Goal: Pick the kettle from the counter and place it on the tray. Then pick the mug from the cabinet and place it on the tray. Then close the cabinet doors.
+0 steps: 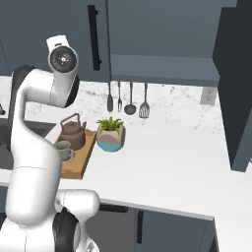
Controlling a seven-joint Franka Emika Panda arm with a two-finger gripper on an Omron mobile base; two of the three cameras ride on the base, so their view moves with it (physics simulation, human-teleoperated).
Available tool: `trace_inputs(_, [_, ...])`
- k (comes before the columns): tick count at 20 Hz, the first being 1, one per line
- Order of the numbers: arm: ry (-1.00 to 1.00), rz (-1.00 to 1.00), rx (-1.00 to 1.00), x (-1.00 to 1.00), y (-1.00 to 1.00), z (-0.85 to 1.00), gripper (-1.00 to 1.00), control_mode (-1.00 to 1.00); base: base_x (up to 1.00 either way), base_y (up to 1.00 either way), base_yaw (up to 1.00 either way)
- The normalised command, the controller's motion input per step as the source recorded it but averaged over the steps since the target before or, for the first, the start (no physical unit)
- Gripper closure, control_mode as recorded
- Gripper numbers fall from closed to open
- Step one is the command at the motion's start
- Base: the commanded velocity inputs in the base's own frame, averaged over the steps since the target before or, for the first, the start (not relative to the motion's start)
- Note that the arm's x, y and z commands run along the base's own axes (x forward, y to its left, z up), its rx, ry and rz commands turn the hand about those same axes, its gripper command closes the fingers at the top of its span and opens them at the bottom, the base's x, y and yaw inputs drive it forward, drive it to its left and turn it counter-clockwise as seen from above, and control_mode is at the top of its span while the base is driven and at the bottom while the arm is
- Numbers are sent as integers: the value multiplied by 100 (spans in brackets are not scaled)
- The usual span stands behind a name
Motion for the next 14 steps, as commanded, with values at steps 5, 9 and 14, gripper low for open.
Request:
trace_inputs(5, [0, 0, -9, -88, 0, 0, -100, -100, 0, 0, 0])
trace_inputs(9, [-1, 0, -6, -84, 0, 0, -100, -100, 0, 0, 0])
trace_inputs(14, [4, 1, -2, -67, -8, -9, -100, -100, 0, 0, 0])
